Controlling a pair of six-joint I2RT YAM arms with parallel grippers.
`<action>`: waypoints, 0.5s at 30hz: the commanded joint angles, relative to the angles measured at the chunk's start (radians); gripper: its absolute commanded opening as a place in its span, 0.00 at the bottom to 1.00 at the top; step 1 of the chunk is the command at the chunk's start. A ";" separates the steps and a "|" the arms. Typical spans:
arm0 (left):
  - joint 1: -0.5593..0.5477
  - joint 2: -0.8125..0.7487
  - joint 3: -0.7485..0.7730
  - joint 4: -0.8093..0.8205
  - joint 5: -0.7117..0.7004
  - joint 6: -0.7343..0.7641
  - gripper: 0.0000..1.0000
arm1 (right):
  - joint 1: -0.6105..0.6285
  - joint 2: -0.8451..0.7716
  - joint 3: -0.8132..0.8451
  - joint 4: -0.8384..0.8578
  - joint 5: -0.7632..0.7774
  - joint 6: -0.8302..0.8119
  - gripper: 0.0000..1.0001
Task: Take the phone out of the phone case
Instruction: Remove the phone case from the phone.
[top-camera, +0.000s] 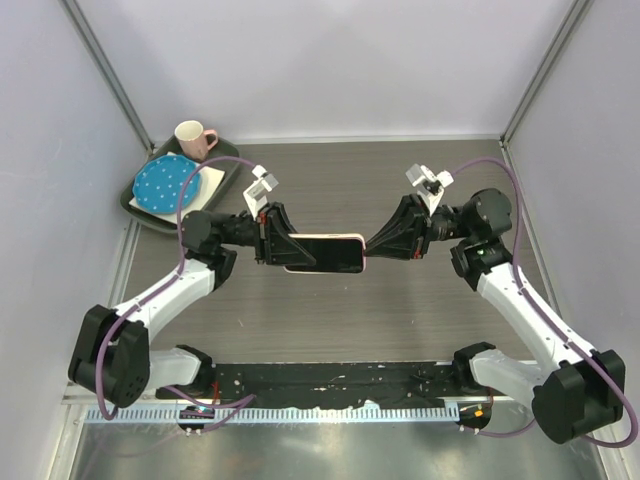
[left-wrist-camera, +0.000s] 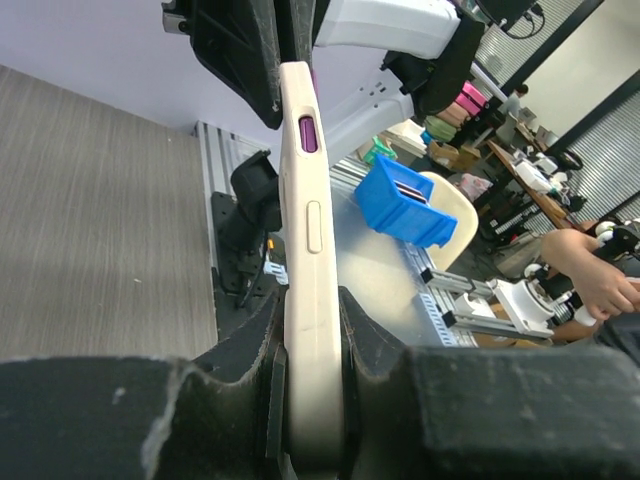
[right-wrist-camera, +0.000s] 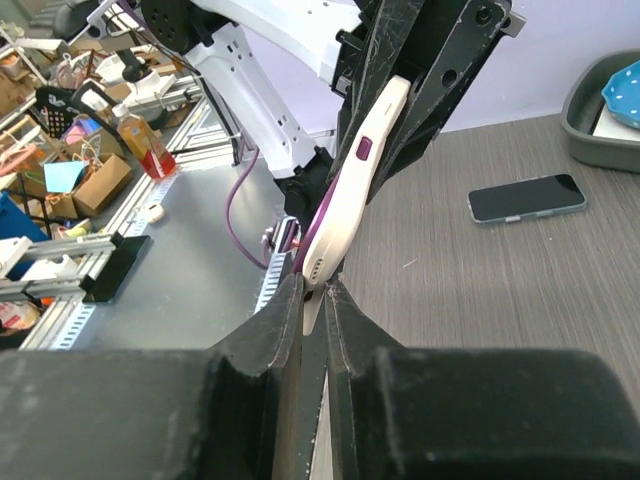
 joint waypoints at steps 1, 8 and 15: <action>-0.023 -0.024 0.022 0.262 -0.071 -0.133 0.00 | 0.011 0.043 -0.086 0.516 0.101 0.264 0.10; -0.032 -0.036 0.025 0.321 -0.071 -0.174 0.00 | 0.011 0.106 -0.049 0.541 0.136 0.302 0.08; -0.035 -0.029 0.036 0.333 -0.079 -0.185 0.00 | 0.043 0.069 0.099 -0.353 0.247 -0.279 0.06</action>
